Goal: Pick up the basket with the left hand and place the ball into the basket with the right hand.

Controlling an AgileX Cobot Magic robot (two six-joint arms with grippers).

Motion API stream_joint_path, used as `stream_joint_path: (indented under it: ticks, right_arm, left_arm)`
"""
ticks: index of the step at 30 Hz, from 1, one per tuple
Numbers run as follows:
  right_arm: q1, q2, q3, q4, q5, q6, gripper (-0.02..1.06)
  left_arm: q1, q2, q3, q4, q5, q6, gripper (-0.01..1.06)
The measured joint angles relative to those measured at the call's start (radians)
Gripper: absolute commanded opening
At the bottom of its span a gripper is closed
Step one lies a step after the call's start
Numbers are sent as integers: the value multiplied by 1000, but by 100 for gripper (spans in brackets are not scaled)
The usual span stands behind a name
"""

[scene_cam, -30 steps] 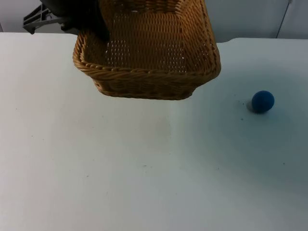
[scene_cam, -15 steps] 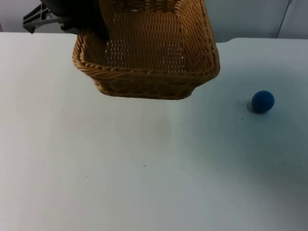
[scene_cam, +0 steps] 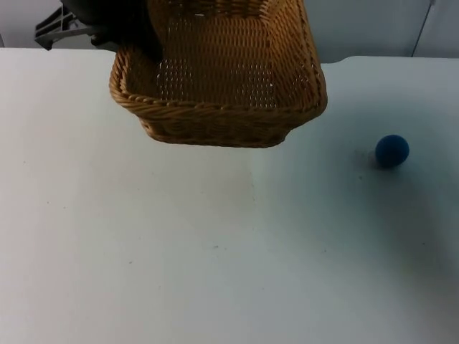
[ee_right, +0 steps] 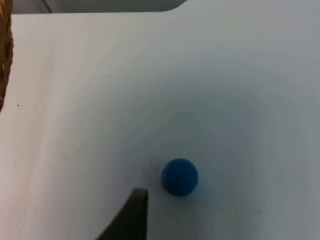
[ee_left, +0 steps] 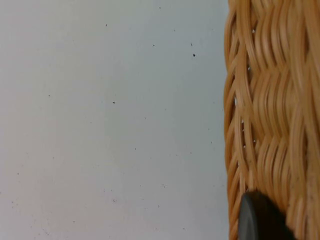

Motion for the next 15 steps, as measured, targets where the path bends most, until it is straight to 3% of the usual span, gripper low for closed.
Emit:
stream_joint_path:
  ticks: [8,15]
  right_arm:
    - [26,294,-146,-5,-1,36,103]
    - [63,431,-174,-17,13,40,103]
  left_arm:
    - [0,6,0,0,-6,0,0]
    - [0,18,0,0,-18,-3,0]
